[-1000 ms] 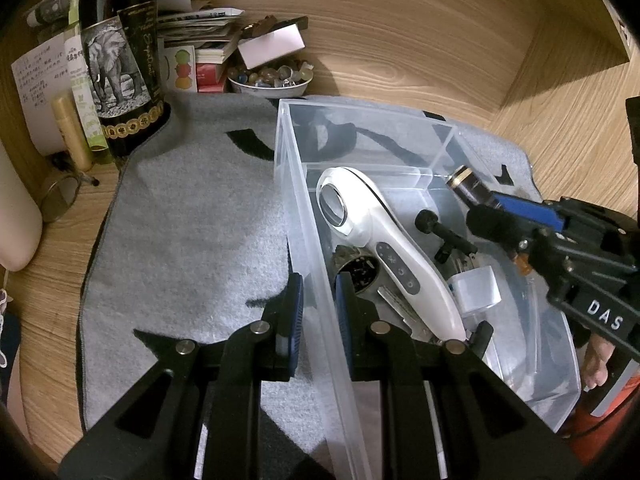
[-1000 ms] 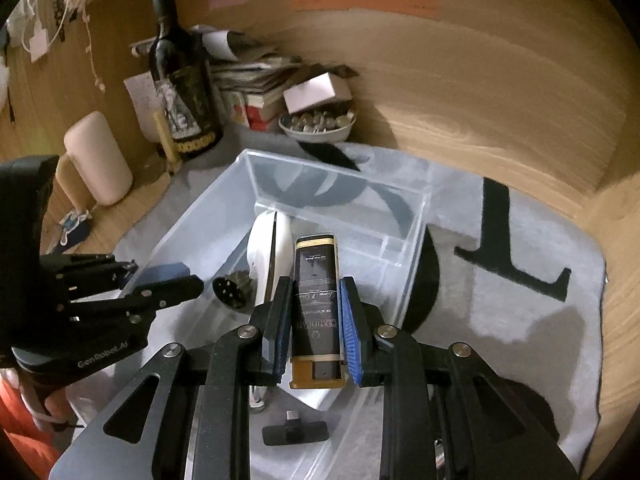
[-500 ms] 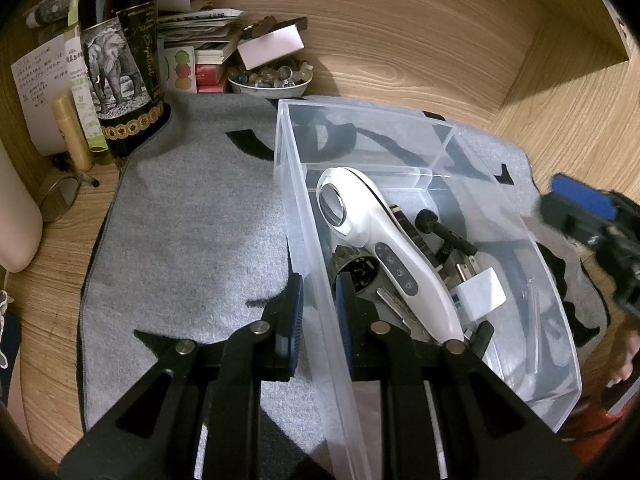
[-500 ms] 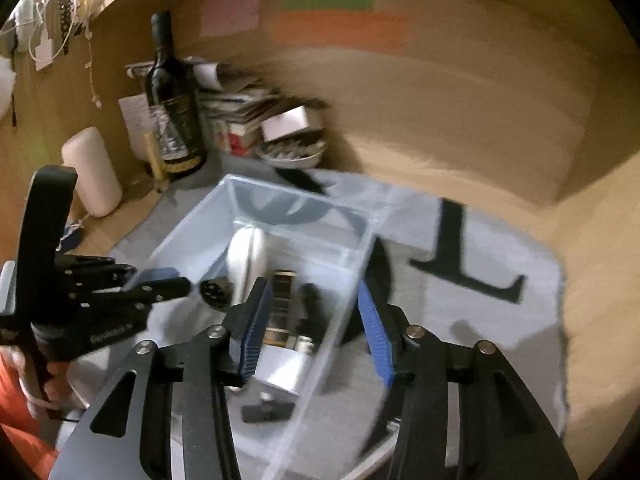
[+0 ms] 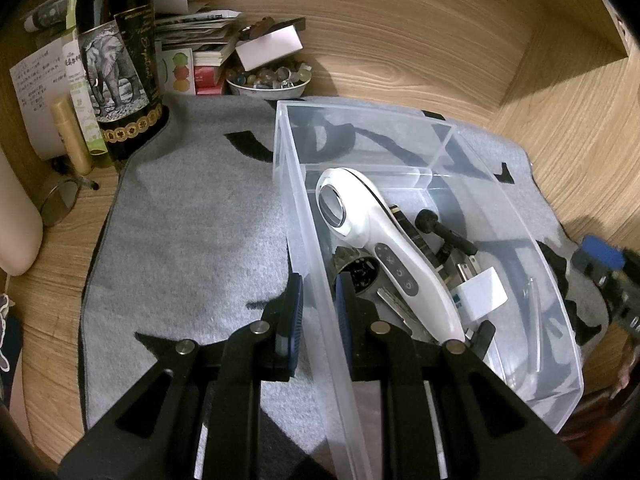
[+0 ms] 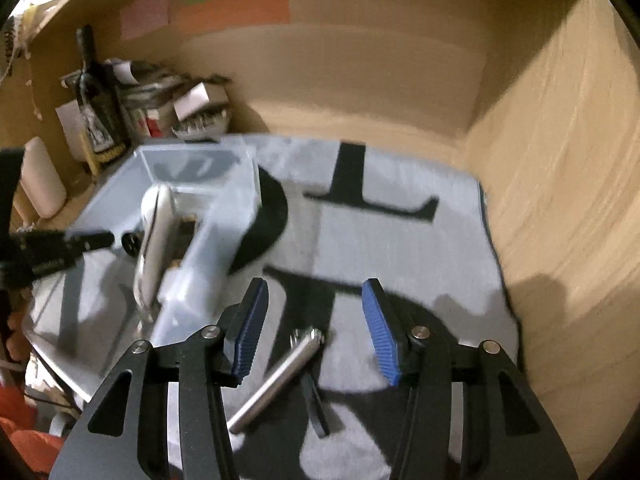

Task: Organize rigid objects
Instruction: 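Grasp the silver metal cylinder with the right tool, then carry the silver cylinder into the box and release it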

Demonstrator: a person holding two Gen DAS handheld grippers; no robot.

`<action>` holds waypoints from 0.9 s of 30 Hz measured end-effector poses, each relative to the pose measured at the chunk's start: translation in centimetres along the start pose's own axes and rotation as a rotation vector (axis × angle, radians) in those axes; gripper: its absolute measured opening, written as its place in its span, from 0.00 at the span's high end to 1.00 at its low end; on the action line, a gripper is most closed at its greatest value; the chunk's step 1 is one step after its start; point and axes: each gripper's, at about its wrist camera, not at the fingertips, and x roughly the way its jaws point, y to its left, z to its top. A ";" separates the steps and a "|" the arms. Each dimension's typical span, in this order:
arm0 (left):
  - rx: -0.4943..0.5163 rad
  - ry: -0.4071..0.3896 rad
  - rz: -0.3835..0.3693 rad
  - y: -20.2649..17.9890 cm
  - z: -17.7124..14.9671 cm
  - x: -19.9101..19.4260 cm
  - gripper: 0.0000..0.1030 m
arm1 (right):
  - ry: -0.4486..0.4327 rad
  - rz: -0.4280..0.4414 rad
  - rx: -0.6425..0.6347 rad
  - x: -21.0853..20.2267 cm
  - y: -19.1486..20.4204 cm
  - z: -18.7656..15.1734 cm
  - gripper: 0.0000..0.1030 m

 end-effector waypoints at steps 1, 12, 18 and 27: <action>0.000 0.000 0.000 0.0 0.0 0.0 0.84 | 0.010 0.002 0.006 0.2 0.0 -0.3 0.56; -0.008 0.004 -0.007 0.2 0.1 0.1 0.83 | 0.137 0.045 0.089 4.1 -0.1 -5.1 0.58; -0.008 0.003 -0.006 0.2 0.1 0.1 0.83 | 0.130 0.032 0.082 3.9 0.1 -5.1 0.86; -0.001 0.004 -0.008 0.1 0.1 0.0 0.83 | 0.093 0.061 0.130 3.5 -1.2 -3.6 0.86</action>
